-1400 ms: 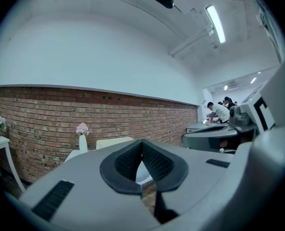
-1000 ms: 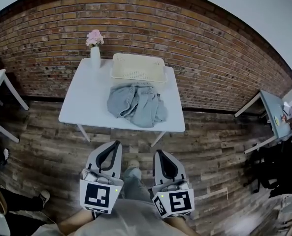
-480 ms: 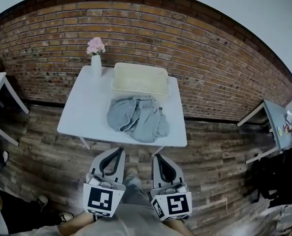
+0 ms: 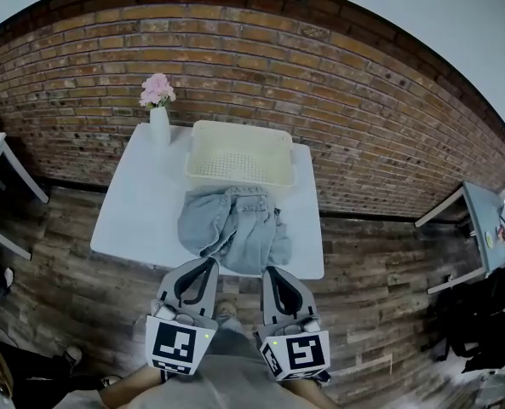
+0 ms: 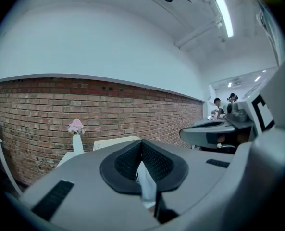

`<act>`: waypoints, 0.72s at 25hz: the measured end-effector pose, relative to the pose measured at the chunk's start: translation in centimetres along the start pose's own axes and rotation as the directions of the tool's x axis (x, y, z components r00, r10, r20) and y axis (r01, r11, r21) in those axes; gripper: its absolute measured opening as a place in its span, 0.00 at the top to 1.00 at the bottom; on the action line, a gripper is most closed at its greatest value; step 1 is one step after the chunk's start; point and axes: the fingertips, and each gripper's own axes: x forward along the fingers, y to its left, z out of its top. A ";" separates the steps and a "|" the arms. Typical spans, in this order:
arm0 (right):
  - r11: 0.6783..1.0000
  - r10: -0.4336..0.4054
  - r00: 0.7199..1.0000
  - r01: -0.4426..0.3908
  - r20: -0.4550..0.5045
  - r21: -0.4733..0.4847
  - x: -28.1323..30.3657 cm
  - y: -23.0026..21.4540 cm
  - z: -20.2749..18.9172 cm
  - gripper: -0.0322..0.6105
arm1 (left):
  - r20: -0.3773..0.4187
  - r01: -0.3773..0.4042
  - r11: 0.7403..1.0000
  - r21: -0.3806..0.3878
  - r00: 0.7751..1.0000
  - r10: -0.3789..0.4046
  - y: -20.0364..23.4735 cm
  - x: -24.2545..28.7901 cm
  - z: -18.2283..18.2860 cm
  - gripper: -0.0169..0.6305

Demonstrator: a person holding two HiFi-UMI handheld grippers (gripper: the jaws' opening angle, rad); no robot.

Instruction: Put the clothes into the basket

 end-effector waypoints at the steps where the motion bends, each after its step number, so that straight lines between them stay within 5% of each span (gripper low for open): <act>1: 1.000 0.004 1.000 -0.004 -0.005 -0.001 0.7 -0.5 0.0 0.94 | -0.003 -0.002 1.000 0.000 1.000 0.002 0.2 0.8 0.1 0.96; 18: 0.995 0.097 0.993 -0.097 -0.067 0.004 9.2 -5.7 -1.1 0.94 | -0.053 -0.065 0.997 -0.031 0.997 0.064 3.3 9.8 0.0 0.96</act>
